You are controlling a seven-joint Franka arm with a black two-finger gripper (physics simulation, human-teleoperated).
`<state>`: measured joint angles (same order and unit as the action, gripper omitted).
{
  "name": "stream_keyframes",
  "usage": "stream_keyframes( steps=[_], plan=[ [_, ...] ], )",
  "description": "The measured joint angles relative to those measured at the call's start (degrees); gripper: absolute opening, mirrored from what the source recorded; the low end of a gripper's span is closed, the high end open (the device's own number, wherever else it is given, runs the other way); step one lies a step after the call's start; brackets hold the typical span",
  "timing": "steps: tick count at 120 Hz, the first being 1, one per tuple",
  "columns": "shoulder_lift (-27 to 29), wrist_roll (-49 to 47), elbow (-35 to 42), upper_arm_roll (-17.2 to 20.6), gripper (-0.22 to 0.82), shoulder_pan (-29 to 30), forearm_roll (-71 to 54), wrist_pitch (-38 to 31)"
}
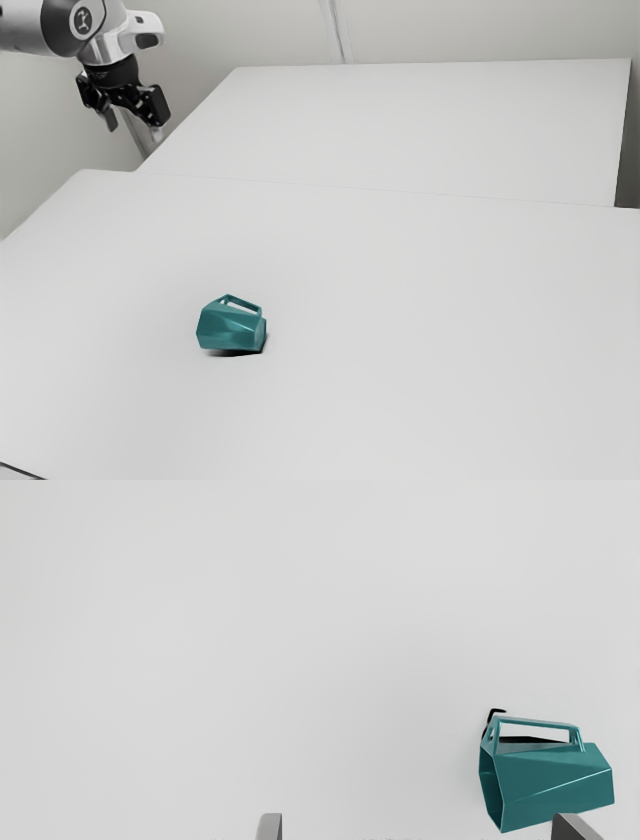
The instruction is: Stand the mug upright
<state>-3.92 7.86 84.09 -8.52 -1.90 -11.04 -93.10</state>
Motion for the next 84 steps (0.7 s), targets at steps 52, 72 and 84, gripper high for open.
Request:
stream_keyframes(
  steps=[52,72,84],
  plan=[
    [8.41,-1.75,21.89,-6.43,0.58,-0.10,17.00,-10.27],
    [17.83,-2.23,37.59,-6.67,0.58,0.73,22.67,-19.64],
    [20.65,-1.95,44.68,-6.99,0.57,0.98,27.07,-24.35]
  ],
)
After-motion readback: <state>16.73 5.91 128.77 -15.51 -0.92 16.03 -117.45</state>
